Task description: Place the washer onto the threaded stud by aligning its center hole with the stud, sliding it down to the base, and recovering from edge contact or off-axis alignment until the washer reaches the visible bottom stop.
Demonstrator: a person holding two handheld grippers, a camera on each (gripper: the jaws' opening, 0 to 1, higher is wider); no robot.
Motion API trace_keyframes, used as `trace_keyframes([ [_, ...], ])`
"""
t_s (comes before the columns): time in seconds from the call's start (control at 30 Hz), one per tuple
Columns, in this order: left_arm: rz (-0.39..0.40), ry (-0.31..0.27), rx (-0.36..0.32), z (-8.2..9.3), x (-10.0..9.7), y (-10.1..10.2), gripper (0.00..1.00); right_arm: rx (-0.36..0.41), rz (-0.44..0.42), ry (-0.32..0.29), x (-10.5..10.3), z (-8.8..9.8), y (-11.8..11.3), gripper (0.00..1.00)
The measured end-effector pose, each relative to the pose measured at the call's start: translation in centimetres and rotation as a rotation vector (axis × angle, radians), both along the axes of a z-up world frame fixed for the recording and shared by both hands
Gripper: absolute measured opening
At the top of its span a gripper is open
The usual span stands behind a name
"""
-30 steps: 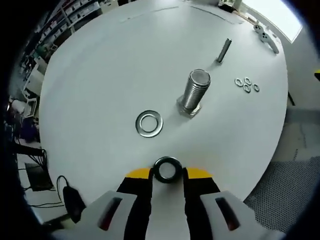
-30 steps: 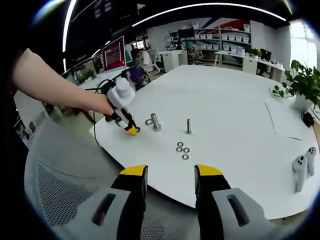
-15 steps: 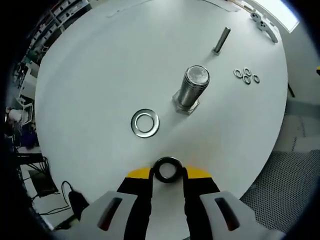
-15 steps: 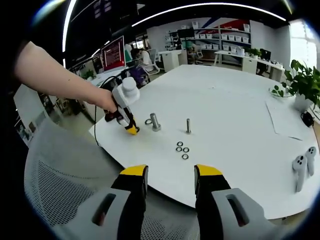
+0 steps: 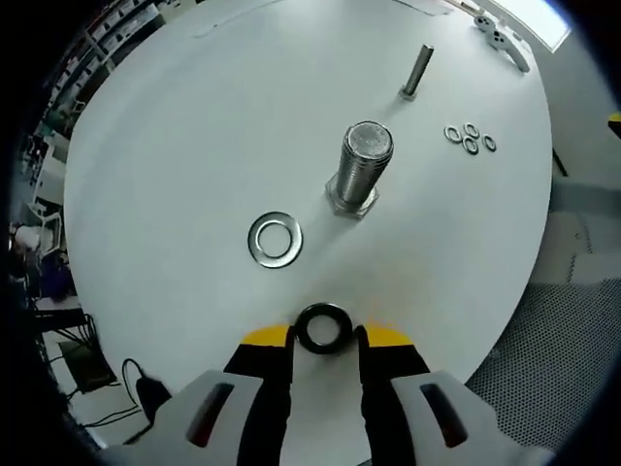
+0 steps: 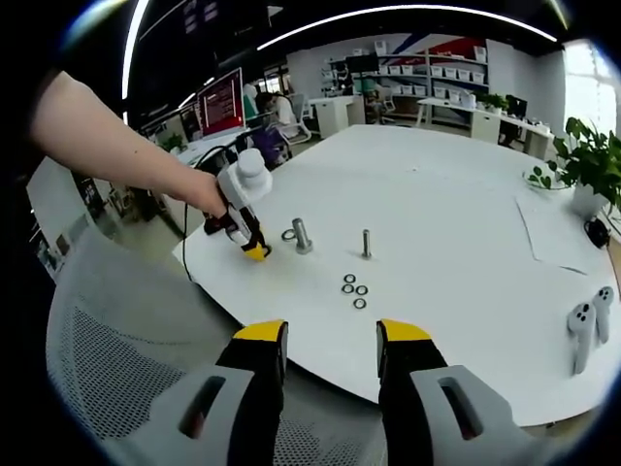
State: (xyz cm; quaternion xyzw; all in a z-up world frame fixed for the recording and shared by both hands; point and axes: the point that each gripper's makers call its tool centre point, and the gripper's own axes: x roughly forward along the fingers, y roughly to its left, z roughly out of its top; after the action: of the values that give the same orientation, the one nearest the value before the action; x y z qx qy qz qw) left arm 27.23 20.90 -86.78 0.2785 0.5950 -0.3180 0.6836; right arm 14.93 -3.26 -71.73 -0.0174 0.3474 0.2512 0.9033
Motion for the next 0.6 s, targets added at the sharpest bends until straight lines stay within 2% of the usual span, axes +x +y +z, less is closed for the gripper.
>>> trace_keyframes([
  [0.17,0.034,0.001,-0.006,-0.03,0.21,0.21,0.21,-0.002,0.004,0.002,-0.05,-0.03,0.06,0.39],
  [0.47,0.025,0.000,-0.005,0.05,0.27,0.17,0.20,-0.006,0.006,0.001,-0.05,-0.07,0.04,0.39],
  [0.6,0.045,-0.014,-0.028,0.19,0.22,0.28,0.19,-0.002,-0.005,-0.002,0.01,0.01,-0.11,0.39],
])
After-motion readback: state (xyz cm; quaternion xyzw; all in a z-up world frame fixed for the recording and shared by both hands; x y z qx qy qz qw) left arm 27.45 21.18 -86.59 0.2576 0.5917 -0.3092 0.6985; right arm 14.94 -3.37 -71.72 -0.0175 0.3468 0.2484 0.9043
